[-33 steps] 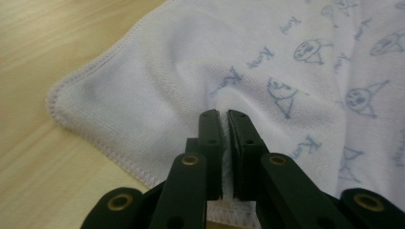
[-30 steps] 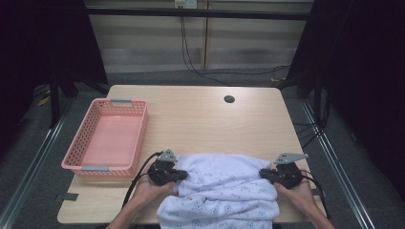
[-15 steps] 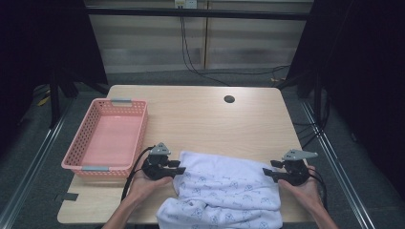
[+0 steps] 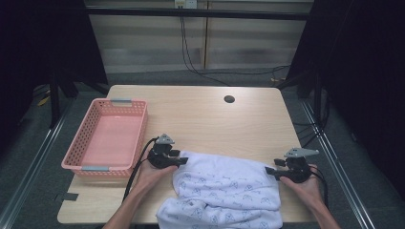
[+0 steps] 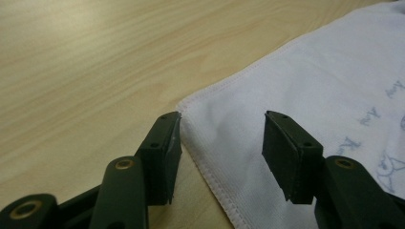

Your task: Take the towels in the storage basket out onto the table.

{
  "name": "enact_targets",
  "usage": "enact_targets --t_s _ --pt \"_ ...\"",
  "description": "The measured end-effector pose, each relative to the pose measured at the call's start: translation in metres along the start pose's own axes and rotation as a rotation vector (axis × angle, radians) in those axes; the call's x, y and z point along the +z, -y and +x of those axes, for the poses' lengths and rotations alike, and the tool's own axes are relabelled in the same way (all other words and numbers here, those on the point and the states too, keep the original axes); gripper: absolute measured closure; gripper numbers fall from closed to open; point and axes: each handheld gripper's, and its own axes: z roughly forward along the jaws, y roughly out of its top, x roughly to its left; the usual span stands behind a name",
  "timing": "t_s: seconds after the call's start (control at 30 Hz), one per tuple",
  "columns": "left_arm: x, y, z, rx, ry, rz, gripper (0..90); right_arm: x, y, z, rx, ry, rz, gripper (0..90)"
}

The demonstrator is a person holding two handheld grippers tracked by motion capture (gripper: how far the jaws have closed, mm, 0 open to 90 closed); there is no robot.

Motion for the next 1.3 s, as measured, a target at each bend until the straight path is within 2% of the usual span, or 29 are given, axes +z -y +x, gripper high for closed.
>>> enact_targets --t_s 0.07,0.17,0.2,0.23,0.3,0.37,0.4,0.47,0.53,0.63,0.7,0.83,0.9,1.03,1.2,1.3 --pt "0.000 0.000 -0.004 0.032 -0.013 0.019 53.7 0.001 0.003 0.003 -0.024 0.010 0.003 46.1" --pt "0.001 0.002 -0.012 0.068 0.040 0.040 76.1 0.001 0.002 0.012 -0.053 -0.012 0.003 66.3" --pt "0.001 0.002 -0.016 0.079 0.072 0.056 81.0 0.001 0.002 0.015 -0.063 -0.038 0.005 73.3" --pt "0.000 0.004 -0.020 0.092 0.085 0.068 85.2 0.001 0.001 0.019 -0.069 -0.060 0.010 78.8" --pt "-0.006 0.007 -0.024 0.090 0.100 0.077 86.5 0.001 0.001 0.027 -0.087 -0.101 0.024 84.5" --pt "-0.017 0.010 -0.024 0.074 0.117 0.047 86.7 -0.001 0.000 0.032 -0.092 -0.132 0.024 85.7" --pt "-0.024 0.011 -0.023 0.059 0.119 0.017 86.7 -0.004 0.000 0.032 -0.079 -0.144 0.011 85.9" --pt "-0.037 0.009 -0.021 0.038 0.108 -0.047 86.8 -0.012 -0.003 0.030 -0.049 -0.157 -0.034 86.2" --pt "-0.048 0.003 -0.016 0.028 0.101 -0.087 86.8 -0.021 -0.008 0.025 -0.021 -0.152 -0.087 86.3" --pt "-0.062 -0.011 -0.011 0.025 0.094 -0.150 86.8 -0.032 -0.024 0.015 0.010 -0.144 -0.166 86.3" --pt "-0.069 -0.021 -0.012 0.048 0.079 -0.172 86.8 -0.039 -0.036 0.010 0.023 -0.138 -0.216 86.3" --pt "-0.087 -0.050 -0.011 0.076 0.051 -0.247 86.7 -0.056 -0.072 0.005 -0.008 -0.112 -0.300 86.2" --pt "-0.094 -0.064 -0.008 0.074 0.036 -0.280 86.7 -0.063 -0.090 0.001 -0.030 -0.086 -0.319 86.2" --pt "-0.102 -0.087 0.003 0.075 0.002 -0.321 86.7 -0.071 -0.118 -0.013 -0.012 -0.076 -0.378 86.2" --pt "-0.110 -0.112 0.017 0.077 -0.031 -0.338 86.7 -0.074 -0.148 -0.028 0.000 -0.062 -0.422 86.2" --pt "-0.110 -0.127 0.024 0.080 -0.056 -0.346 86.7 -0.071 -0.168 -0.034 -0.007 -0.046 -0.423 86.2"
